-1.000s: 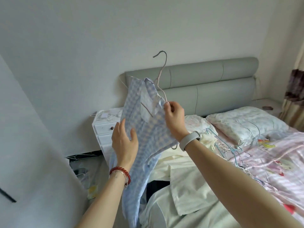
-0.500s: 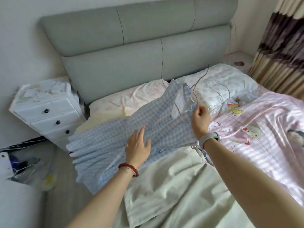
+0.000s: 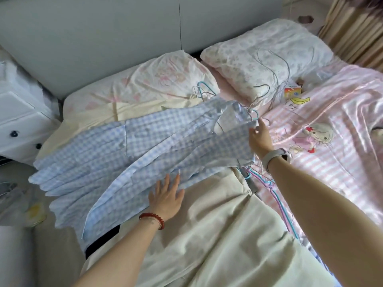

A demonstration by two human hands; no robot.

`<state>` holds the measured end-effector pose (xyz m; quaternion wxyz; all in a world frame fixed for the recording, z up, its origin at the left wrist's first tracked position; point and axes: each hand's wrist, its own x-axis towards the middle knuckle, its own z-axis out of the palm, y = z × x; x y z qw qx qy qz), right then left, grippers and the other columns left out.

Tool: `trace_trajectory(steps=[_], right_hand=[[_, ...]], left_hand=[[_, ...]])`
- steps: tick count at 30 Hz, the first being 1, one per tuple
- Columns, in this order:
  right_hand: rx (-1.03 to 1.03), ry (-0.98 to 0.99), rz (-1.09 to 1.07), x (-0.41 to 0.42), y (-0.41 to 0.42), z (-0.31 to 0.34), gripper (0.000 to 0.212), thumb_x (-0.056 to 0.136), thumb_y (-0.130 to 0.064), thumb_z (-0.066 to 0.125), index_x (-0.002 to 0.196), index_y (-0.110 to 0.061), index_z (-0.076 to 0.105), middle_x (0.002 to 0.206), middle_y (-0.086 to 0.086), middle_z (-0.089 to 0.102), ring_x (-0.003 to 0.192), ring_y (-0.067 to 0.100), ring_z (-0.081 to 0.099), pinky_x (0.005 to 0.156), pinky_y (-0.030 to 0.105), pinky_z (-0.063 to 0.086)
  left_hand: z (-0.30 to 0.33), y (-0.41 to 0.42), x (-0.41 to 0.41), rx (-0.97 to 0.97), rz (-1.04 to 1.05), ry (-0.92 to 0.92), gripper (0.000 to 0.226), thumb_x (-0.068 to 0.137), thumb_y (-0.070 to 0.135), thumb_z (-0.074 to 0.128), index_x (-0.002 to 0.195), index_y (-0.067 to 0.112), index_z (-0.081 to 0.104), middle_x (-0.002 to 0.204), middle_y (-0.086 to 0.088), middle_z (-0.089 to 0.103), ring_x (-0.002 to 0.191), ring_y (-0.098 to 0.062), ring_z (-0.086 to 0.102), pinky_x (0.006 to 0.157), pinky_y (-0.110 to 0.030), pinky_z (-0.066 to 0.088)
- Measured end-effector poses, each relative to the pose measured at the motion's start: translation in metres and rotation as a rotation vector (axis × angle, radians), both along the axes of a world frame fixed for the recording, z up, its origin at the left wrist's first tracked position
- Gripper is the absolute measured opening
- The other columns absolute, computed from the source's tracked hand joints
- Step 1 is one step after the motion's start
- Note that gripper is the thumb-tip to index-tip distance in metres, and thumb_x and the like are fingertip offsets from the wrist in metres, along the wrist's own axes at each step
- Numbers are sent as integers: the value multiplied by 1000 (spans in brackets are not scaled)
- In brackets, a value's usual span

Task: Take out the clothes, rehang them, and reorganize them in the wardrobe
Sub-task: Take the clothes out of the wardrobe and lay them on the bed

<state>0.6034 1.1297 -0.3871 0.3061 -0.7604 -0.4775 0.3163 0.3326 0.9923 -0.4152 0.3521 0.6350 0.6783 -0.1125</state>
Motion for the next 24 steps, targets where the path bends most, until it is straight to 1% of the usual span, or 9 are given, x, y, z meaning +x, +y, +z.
trace_trajectory(steps=[2,5,8,10,14,17,19,22,24], right_hand=[[-76,-53,99,-2,-12,-11,53,96,-19,38,144,-8,19,144,18,36,129,35,38,105,39,32],[-147,-146,204,-6,-33,-17,55,96,-20,40,144,-8,17,148,18,29,134,35,28,110,43,24],[-231,-267,292,-9,-52,-7,55,97,-28,33,146,-13,11,154,10,11,142,30,6,114,46,11],[-211,-335,323,-13,-67,7,55,97,-30,31,146,-16,10,155,8,8,143,27,2,115,47,8],[-83,-382,268,-29,-118,42,52,95,-25,38,144,-14,24,152,7,23,141,26,14,113,47,14],[23,-396,205,-45,-176,67,45,93,-20,44,137,-12,39,144,6,38,137,24,25,111,43,18],[52,-422,180,-57,-220,81,41,92,-19,46,132,-14,46,140,4,44,135,21,30,111,40,19],[41,-442,188,-75,-297,95,39,92,-21,47,130,-16,48,137,2,47,135,20,30,111,41,17],[39,-453,200,-87,-353,98,38,92,-23,46,130,-17,49,137,1,48,135,21,30,110,43,18]], left_hand=[[-5,2,-2,-30,-9,1,55,96,52,14,142,41,-14,155,3,-17,142,-27,-15,114,-52,1],[-2,2,-4,-18,-23,13,54,97,51,17,144,40,-7,156,2,-13,142,-26,-14,114,-52,3],[13,2,-5,48,-43,56,53,97,49,17,145,39,-2,156,2,-12,142,-26,-14,113,-53,-1],[30,1,-7,130,-61,94,53,98,46,19,146,37,0,156,2,-11,142,-25,-14,112,-53,-5],[72,-14,-8,355,-76,88,52,98,40,27,147,30,10,157,-1,-2,143,-22,-8,113,-53,-3],[102,-45,-7,505,-85,66,50,98,35,31,146,25,19,156,-1,9,143,-19,2,113,-50,2],[120,-76,-6,574,-98,56,47,97,33,34,143,24,27,153,1,17,142,-16,9,113,-46,6],[139,-136,-7,635,-96,54,44,96,32,36,139,24,35,149,4,28,138,-12,20,111,-41,11],[144,-184,-8,650,-69,23,42,95,32,39,136,24,40,145,5,36,135,-13,28,110,-40,16]])
